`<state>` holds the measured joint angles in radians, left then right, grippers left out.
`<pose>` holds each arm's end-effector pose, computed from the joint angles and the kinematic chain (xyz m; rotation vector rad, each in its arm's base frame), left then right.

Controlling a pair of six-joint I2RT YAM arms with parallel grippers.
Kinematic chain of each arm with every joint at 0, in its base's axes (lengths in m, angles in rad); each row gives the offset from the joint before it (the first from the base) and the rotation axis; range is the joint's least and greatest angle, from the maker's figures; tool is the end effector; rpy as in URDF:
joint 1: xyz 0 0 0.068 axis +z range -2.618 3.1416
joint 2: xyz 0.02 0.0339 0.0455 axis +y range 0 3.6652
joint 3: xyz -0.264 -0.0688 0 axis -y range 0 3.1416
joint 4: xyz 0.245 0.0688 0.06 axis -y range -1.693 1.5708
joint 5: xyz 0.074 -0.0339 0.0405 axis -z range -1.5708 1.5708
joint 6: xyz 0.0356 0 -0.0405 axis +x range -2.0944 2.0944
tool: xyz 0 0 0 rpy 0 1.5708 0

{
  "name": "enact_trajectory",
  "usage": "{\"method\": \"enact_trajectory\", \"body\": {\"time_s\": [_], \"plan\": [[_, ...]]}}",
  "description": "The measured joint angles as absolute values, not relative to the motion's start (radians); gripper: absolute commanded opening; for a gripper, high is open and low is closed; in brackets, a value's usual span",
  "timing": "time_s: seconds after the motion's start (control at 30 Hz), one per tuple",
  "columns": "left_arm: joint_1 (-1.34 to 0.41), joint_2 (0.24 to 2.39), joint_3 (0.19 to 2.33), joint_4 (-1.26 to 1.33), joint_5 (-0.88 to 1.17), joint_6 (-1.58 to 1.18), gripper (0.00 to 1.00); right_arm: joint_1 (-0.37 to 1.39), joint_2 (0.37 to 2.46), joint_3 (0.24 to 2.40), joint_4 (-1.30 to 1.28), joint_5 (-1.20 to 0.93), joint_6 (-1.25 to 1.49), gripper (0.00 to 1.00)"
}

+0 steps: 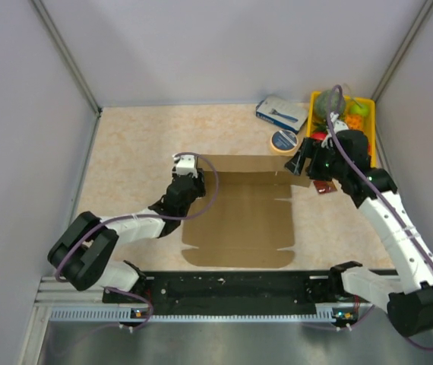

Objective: Fold the paper box

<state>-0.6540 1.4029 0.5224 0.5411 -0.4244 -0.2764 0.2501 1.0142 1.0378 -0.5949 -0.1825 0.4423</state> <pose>0.2300 -0.1578 0.1876 0.0708 1.8843 -0.2327 0.2074 0.0597 0.3445 0.1012 2.1894 0.5940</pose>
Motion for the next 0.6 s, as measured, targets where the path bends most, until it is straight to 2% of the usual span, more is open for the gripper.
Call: {"method": "enact_trajectory", "body": {"time_s": [0.13, 0.17, 0.2, 0.37, 0.47, 0.6], "plan": [[-0.657, 1.419, 0.539, 0.603, -0.485, -0.253, 0.17, 0.248, 1.156, 1.160, -0.639, -0.236, 0.441, 0.72], [-0.657, 1.423, 0.543, 0.612, -0.502, -0.249, 0.05, 0.248, 1.189, 1.192, -0.649, -0.244, 0.439, 0.72], [-0.658, 1.428, 0.547, 0.619, -0.521, -0.243, 0.00, 0.248, 1.219, 1.219, -0.657, -0.252, 0.439, 0.72], [-0.657, 1.431, 0.549, 0.620, -0.584, -0.213, 0.00, 0.252, 1.282, 1.273, -0.703, -0.308, 0.451, 0.70], [-0.657, 1.420, 0.548, 0.613, -0.604, -0.207, 0.00, 0.280, 1.305, 1.295, -0.718, -0.319, 0.468, 0.63], [-0.657, 1.375, 0.546, 0.612, -0.627, -0.192, 0.00, 0.329, 1.329, 1.312, -0.726, -0.331, 0.497, 0.63]]}}
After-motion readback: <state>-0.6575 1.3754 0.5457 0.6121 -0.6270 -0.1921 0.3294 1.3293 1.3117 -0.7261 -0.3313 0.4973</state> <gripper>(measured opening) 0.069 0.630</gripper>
